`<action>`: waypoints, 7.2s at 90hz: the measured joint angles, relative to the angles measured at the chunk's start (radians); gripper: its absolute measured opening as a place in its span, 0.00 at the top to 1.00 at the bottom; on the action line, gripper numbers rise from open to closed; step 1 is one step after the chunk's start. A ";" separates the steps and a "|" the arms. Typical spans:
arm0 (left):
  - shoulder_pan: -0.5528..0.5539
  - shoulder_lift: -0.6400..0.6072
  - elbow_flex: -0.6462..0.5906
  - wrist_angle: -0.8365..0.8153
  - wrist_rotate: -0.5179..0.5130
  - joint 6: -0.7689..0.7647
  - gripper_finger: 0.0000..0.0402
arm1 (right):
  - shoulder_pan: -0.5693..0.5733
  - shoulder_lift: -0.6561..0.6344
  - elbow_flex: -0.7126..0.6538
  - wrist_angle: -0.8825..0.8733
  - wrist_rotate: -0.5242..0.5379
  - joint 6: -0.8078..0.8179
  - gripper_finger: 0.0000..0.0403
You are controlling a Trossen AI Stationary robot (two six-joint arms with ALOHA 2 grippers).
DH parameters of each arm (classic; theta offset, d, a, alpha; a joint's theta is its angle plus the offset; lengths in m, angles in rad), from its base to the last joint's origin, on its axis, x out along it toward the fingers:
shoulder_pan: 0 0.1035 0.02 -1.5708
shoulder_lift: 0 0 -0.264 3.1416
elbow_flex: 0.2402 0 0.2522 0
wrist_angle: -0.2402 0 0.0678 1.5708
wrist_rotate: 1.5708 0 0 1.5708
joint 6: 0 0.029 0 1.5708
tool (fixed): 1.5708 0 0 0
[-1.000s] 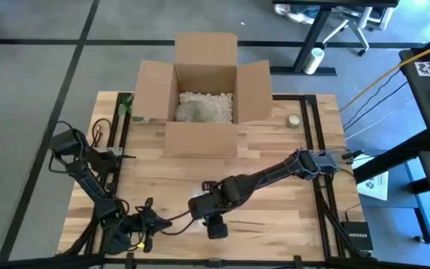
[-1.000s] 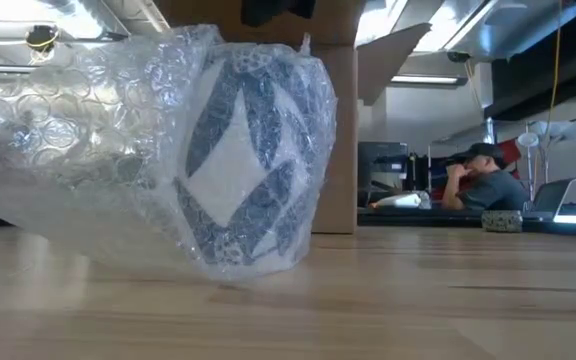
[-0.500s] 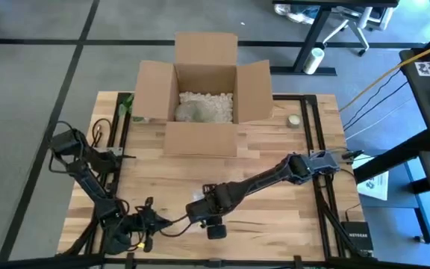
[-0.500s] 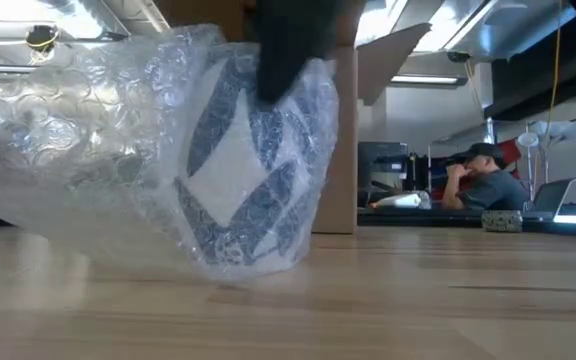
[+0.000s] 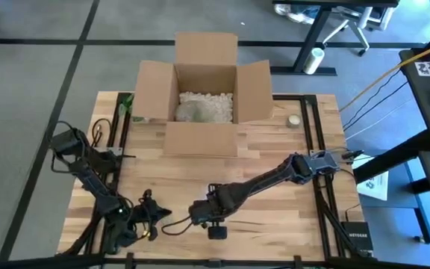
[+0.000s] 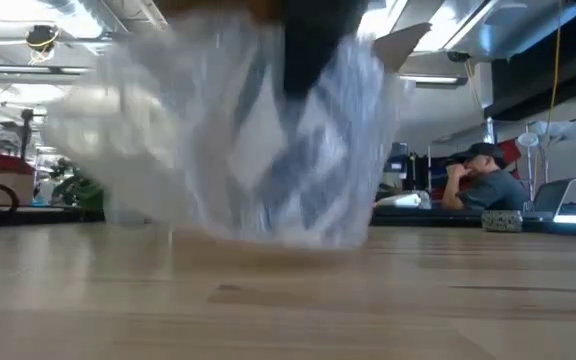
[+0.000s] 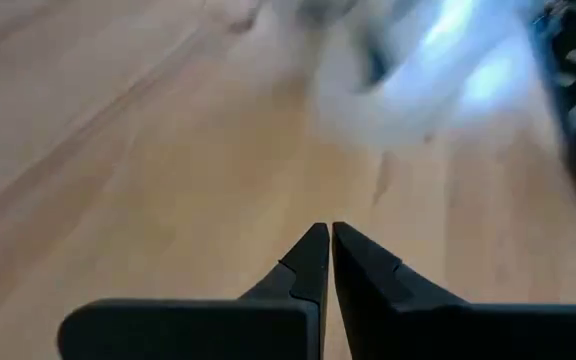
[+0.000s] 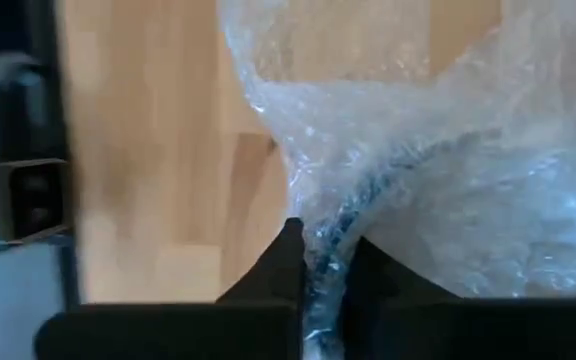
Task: Wrap mug
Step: Put the wrapped blue mug into the cardboard box, then return to Home Position
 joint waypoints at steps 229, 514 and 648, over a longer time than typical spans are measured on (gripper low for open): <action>1.451 -1.409 -0.597 -0.023 1.006 0.998 1.00 | -0.697 -0.426 0.082 0.116 -0.100 -0.414 0.99; 1.660 -1.617 -0.532 -0.233 0.958 0.974 1.00 | -0.818 -0.206 0.081 0.307 -0.161 -0.694 0.70; 1.659 -1.617 -0.532 -0.233 0.958 0.974 1.00 | -0.817 -0.304 0.083 0.187 -0.045 -0.737 0.70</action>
